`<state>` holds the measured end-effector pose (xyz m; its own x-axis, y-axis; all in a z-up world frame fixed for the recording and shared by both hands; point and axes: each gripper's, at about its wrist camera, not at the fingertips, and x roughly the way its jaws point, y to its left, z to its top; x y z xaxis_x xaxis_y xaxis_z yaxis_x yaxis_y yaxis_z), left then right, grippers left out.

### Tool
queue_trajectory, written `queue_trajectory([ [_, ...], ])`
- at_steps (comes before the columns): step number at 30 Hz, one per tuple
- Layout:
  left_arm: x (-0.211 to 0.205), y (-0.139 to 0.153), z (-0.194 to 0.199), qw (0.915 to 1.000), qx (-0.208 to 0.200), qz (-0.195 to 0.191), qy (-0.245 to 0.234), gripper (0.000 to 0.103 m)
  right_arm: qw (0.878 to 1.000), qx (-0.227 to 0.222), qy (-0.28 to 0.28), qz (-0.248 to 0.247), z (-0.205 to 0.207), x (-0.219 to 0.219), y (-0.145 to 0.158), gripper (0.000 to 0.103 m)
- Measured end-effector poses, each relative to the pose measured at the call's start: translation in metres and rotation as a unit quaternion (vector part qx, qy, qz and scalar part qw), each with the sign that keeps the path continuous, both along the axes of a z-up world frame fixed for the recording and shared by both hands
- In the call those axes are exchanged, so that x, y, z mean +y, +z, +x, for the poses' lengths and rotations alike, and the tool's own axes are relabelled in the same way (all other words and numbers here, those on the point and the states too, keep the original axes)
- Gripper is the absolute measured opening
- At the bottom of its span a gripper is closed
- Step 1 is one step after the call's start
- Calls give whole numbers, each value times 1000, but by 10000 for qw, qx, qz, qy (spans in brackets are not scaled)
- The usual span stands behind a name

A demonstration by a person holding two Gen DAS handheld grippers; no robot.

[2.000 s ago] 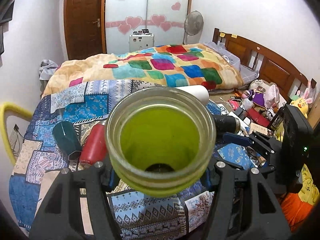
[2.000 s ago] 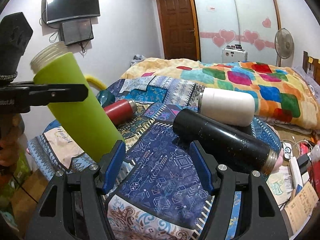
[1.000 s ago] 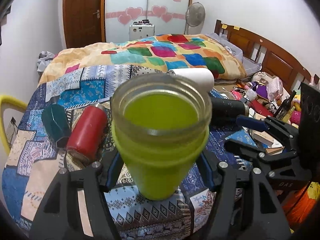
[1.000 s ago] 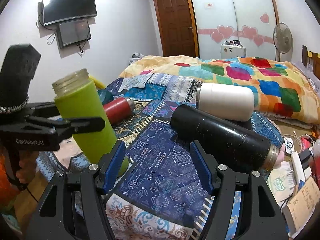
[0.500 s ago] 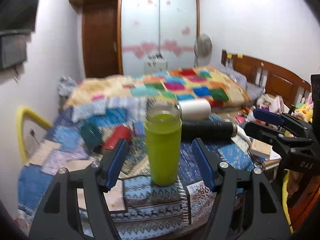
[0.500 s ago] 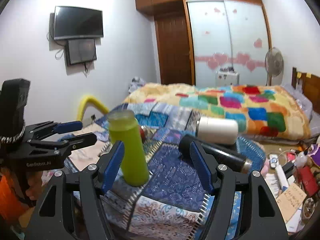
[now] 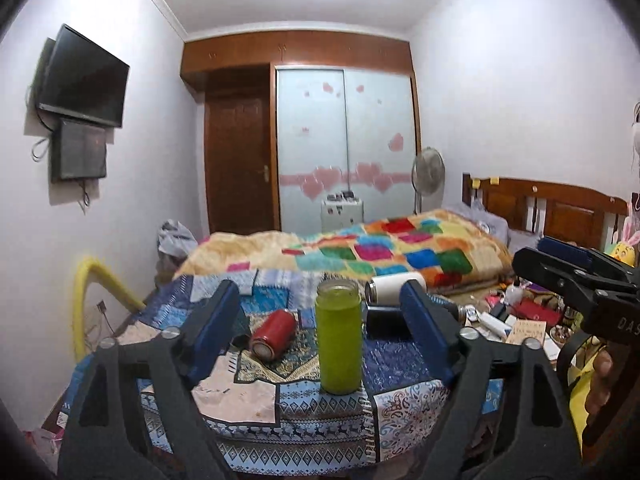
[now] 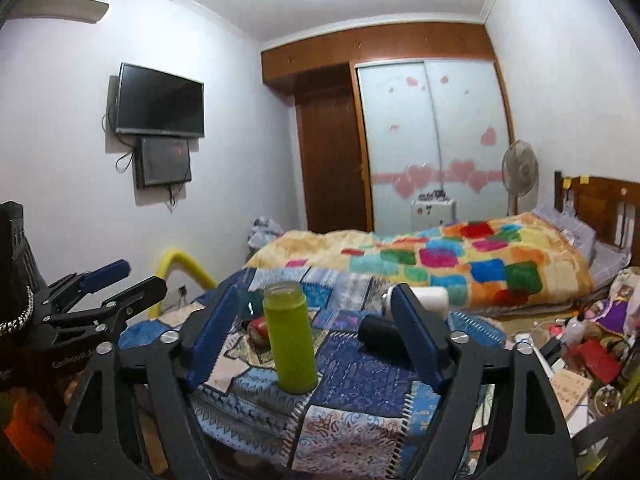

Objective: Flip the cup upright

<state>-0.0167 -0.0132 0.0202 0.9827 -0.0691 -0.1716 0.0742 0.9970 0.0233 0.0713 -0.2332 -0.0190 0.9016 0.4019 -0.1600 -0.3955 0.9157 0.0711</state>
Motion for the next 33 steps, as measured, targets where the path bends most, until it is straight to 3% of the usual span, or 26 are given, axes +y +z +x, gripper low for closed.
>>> queue_trajectory([
  [8,0,5,-29,9993,-354,-59,126,103,9995,-257,-187,74,-17,0,3,103],
  [33,-7,0,-37,9992,-366,-76,149,103,9990,-250,-355,51,-26,-3,-2,103],
])
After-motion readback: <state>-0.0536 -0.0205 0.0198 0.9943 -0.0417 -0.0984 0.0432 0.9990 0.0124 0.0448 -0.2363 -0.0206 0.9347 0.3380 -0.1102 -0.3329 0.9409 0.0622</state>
